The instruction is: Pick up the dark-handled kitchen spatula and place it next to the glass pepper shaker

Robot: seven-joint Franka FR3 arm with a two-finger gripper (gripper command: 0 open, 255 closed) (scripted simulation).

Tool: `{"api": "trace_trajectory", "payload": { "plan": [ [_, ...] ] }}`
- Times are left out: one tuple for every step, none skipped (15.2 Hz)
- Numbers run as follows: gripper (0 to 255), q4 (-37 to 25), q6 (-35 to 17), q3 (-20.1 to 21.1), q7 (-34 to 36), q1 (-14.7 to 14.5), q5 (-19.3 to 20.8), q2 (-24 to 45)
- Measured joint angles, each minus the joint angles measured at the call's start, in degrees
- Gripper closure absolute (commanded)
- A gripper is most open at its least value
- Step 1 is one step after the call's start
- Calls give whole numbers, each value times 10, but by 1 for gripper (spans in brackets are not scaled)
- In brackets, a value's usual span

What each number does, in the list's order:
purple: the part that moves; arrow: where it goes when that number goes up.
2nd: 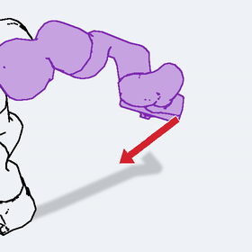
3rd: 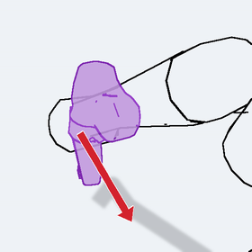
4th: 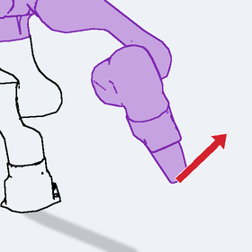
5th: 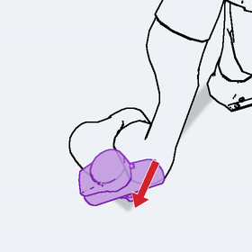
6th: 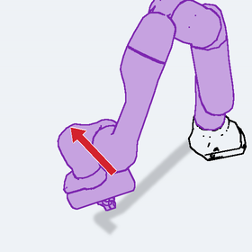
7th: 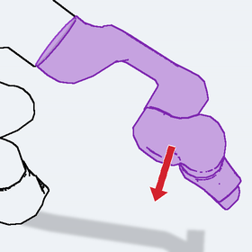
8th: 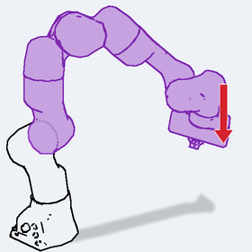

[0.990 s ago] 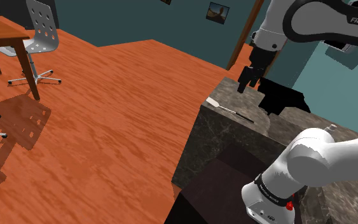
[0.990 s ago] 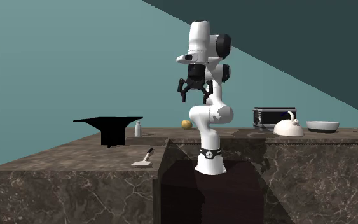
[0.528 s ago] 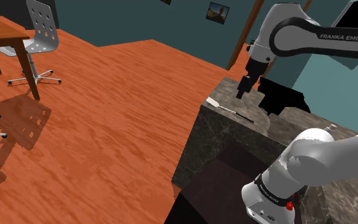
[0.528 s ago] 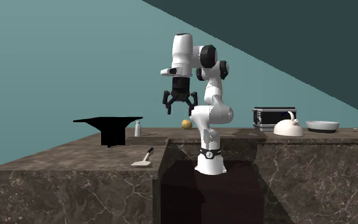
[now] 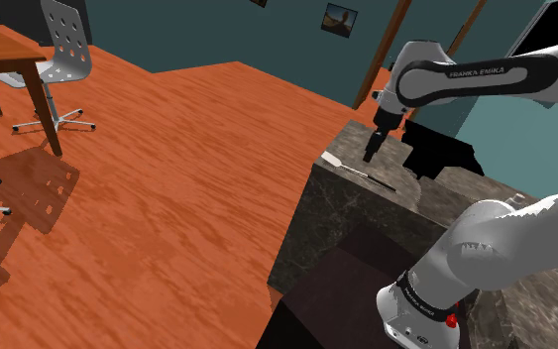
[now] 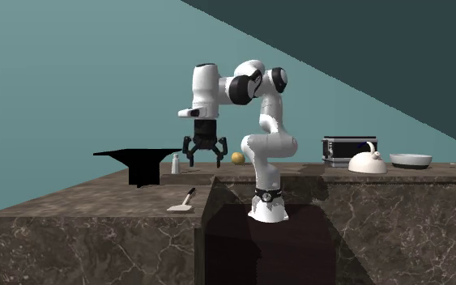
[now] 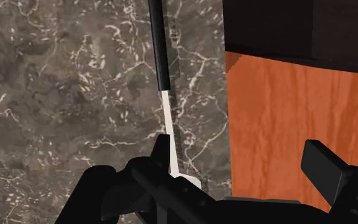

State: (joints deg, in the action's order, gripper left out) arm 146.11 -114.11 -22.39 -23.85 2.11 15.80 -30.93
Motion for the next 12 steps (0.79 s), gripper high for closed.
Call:
{"api": "trace_trajectory", "payload": {
  "plan": [
    [0,-5,-16,-16,-21,-1,2,21],
    [0,-5,-33,-30,-41,-3,2,38],
    [0,-14,-48,-43,-60,-7,-1,61],
    [0,-16,-61,-56,-81,-9,-2,76],
    [0,-28,-77,-71,-103,-15,-10,105],
    [0,-33,-85,-78,-117,-17,-14,119],
    [0,-33,-93,-83,-125,-18,-15,127],
    [0,-29,-107,-88,-130,-19,-17,137],
    [0,-25,-116,-90,-132,-19,-18,142],
    [0,-21,-126,-93,-135,-20,-20,149],
    [0,-20,-134,-95,-137,-21,-22,156],
    [0,-15,-143,-97,-138,-21,-22,161]
  ]
}}
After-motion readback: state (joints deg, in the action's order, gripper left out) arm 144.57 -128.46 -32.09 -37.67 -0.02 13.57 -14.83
